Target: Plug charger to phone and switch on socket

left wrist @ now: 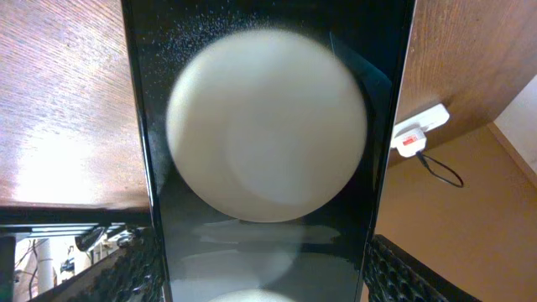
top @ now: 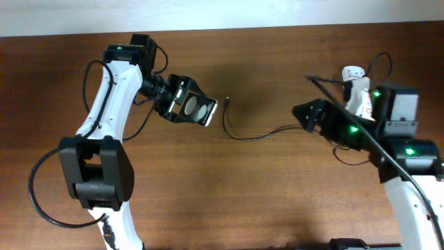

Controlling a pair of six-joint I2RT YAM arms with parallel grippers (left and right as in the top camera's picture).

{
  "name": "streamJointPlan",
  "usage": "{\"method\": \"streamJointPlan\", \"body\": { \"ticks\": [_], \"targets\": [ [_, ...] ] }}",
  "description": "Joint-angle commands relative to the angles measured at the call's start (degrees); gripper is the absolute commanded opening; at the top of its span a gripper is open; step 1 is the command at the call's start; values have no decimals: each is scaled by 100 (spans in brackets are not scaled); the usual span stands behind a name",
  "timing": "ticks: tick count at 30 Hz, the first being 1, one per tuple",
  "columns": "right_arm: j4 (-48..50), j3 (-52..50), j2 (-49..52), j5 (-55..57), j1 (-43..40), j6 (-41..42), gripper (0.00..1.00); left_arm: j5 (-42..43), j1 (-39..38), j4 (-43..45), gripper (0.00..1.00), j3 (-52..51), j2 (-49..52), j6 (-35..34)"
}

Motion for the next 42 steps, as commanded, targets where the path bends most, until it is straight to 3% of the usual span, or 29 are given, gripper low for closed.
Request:
{"method": "streamJointPlan", "body": {
  "ticks": [1,16,42],
  "targets": [
    [310,122,144,-52,577,74,96,85,-46,-4,0,160,-201,-101],
    [1554,122,1086,144,1971,767,91,-85,-251,0,0,160,-201,-271],
    [1716,118,1270,1034,2413,1384,90,-706,-601,330,0,160,-201,-682]
  ]
}}
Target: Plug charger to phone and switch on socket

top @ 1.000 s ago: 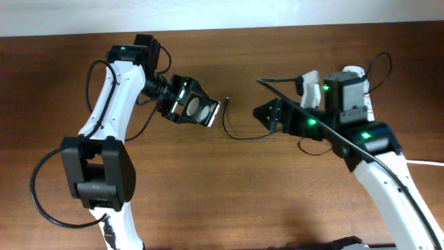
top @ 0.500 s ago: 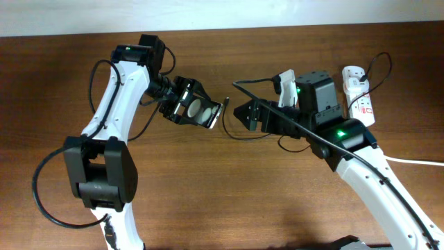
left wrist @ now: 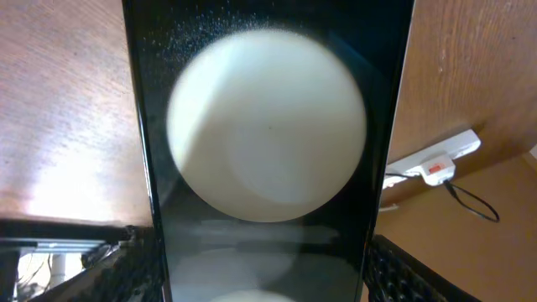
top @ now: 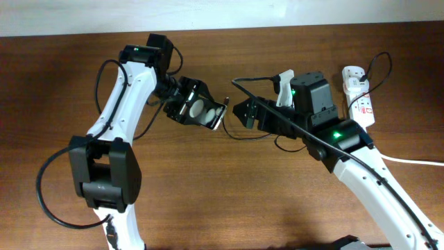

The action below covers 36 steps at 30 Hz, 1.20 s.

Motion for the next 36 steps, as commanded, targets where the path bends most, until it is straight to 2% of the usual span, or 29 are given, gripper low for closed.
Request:
{"method": "streamJointPlan", "body": {
  "ticks": [1,8,11,25,32,33,36],
  "targets": [
    [11,116,203,105,42,125,90,-46,-129,138,0,160,-201,-203],
    [122,116,592,111,258,236,90,-46,-157,188,0,160,-201,-203],
    [238,116,765,144,402,260,86,-46,-160,203,0,160,-201,-203],
    [752,116,1010,1373,1014,715,80,-63,-160,201,0,160,-201,-201],
    [1073,118,1357,1480,1086,964,70,-61,-160,199,0,160,-201,-201],
    [1139,116,1392,1480,1086,964,64,-61,-160,199,0,160,-201,-201],
    [1285,116,1484,1478,1086,964,58,-61,-160,199,0,160,-201,-203]
  ]
}}
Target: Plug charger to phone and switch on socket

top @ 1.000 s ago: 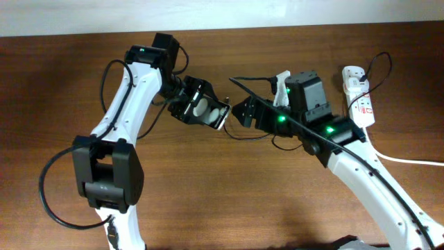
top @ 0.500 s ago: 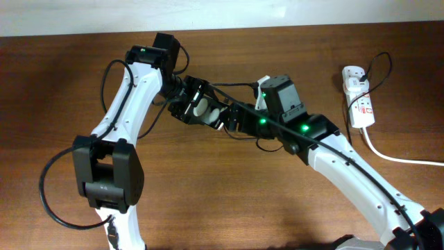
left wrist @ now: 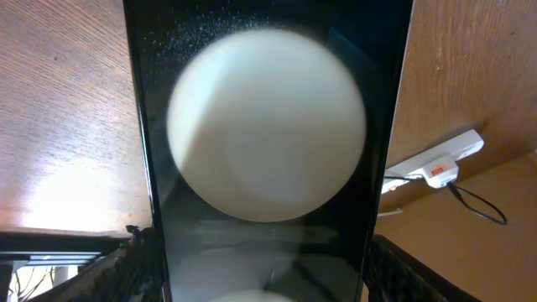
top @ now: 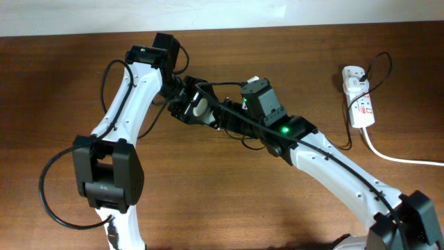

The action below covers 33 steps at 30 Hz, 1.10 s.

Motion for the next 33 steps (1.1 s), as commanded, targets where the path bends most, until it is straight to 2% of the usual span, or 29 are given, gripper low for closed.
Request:
{"method": "streamJointPlan", "body": {
  "ticks": [1,7,16,33],
  "targets": [
    [149,116,151,92,37,24,57,50,-2,7,0,160,-201,-96],
    [269,116,275,92,37,24,55,48,-39,7,0,160,-201,-96],
    [409,116,289,92,37,26,42,48,-76,9,0,160,-201,-96],
    [407,116,302,90,48,26,32,52,-98,9,0,160,-201,-98]
  ]
}}
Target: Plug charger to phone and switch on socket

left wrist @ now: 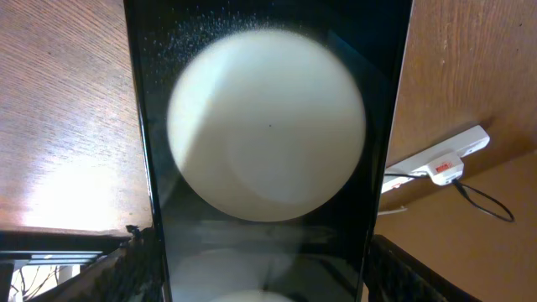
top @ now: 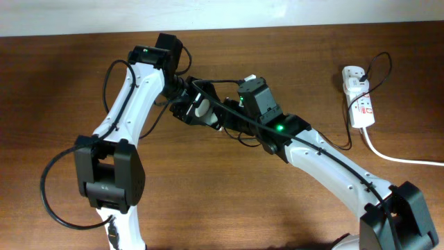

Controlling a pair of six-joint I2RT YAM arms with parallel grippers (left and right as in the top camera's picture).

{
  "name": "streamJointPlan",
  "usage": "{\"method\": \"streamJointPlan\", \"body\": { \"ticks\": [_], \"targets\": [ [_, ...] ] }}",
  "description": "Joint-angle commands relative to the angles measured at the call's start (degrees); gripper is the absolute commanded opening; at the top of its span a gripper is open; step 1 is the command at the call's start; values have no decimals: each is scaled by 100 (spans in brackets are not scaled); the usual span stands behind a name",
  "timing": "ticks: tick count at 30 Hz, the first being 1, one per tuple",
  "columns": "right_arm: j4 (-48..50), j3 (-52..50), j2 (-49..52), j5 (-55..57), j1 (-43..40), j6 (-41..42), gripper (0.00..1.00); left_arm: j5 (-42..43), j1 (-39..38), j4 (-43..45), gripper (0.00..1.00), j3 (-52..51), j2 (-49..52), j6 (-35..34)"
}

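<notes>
A black phone (left wrist: 264, 151) fills the left wrist view, its glossy screen mirroring a round lamp. My left gripper (left wrist: 264, 268) is shut on it, with a ribbed finger (left wrist: 134, 268) at each long edge. Overhead, the phone (top: 201, 110) is held tilted above the table by the left gripper (top: 186, 104). My right gripper (top: 220, 119) reaches across to the phone's right end. Its own wrist hides its jaws and the charger plug. The thin black charger cable (top: 243, 137) runs along the table towards the white socket strip (top: 359, 97).
The socket strip (left wrist: 436, 164) with its red switch lies at the table's far right. A white mains lead (top: 395, 156) runs off the edge. Both arms cross over the middle of the wooden table (top: 208, 194).
The right arm has edged slightly nearer the phone's end. The left gripper and the phone are almost where they were.
At first my right gripper was far right near the socket strip, with the cable's loose end beside the held phone. It then stood close to that cable end. After that it was at the phone's right end, where it stays now.
</notes>
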Motion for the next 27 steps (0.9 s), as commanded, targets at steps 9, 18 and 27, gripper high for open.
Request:
{"method": "streamJointPlan", "body": {
  "ticks": [9,18,27],
  "targets": [
    [33,116,44,46,48,0,31,52,-94,11,0,160,-201,-225],
    [33,116,44,52,109,0,20,52,-127,9,0,160,-201,-245],
    [37,116,44,50,109,0,4,52,-127,9,0,160,-201,-245]
  ]
}}
